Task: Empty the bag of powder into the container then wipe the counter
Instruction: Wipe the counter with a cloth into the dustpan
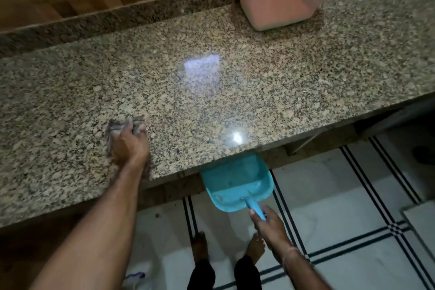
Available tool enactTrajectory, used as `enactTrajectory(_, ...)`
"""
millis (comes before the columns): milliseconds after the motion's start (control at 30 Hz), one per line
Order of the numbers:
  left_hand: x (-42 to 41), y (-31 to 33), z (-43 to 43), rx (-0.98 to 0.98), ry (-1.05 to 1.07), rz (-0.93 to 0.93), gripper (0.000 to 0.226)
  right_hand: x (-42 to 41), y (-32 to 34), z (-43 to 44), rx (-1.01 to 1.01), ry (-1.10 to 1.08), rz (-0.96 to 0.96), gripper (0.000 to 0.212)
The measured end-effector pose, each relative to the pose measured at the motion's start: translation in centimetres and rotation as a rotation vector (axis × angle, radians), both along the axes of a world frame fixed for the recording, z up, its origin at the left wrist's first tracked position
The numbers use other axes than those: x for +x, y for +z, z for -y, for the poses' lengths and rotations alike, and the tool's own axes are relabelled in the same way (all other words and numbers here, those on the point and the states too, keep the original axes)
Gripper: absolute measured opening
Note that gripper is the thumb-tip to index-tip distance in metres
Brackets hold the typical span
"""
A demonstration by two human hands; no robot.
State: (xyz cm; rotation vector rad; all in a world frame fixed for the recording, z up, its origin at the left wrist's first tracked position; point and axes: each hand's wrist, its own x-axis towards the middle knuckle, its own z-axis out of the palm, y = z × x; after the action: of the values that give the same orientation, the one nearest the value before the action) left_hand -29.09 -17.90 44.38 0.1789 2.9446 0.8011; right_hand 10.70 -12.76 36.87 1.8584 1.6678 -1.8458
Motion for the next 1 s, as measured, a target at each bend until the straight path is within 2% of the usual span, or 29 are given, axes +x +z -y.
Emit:
enactTrajectory(133, 8.5, 0.0, -5.3, 0.002, -0.276, -0.11, 0.023, 0.0, 0.0, -1.7, 0.031, 0.062, -0.035, 0.016)
enactTrajectory(200, 13.6, -0.4, -7.3, 0.028, -0.458, -0.106, 0.024, 0.0, 0.3, -2.2, 0.042, 0.1, -0.049, 0.014)
enactTrajectory(267, 16.0, -0.2, -8.0, 0.084, -0.542, -0.064, 0.024, 0.4, 0.5, -2.7, 0.047, 0.134, -0.05, 0.012)
enactTrajectory(367, 13.9, 1.1, -7.1, 0.214, -0.358, -0.024, 0.023, 1.9, 0.4, -3.3, 0.043, 0.152, -0.057, 0.012)
enactTrajectory(500, 7.6, 2.0, -2.8, 0.057, -0.153, -0.047, 0.021, 3.3, -0.4, -3.6, 0.05, 0.127, -0.078, 0.013)
enactTrajectory(600, 8.1, 1.5, -2.7, 0.041, -0.21, -0.035, 0.016, 3.4, -1.2, -3.2, -0.022, 0.11, -0.085, 0.019)
enactTrajectory(767, 11.2, 1.0, -6.1, -0.011, -0.289, -0.06, 0.042, 3.3, -1.5, -3.0, -0.022, 0.148, -0.089, 0.02)
enactTrajectory(933, 11.1, 0.9, -7.0, 0.018, -0.343, -0.042, 0.031, 3.4, -0.8, -3.9, -0.027, 0.166, -0.06, 0.019)
enactTrajectory(1000, 9.9, 1.0, -6.7, 0.048, -0.303, -0.023, 0.029, 3.3, -0.2, -4.3, -0.025, 0.154, -0.066, 0.019)
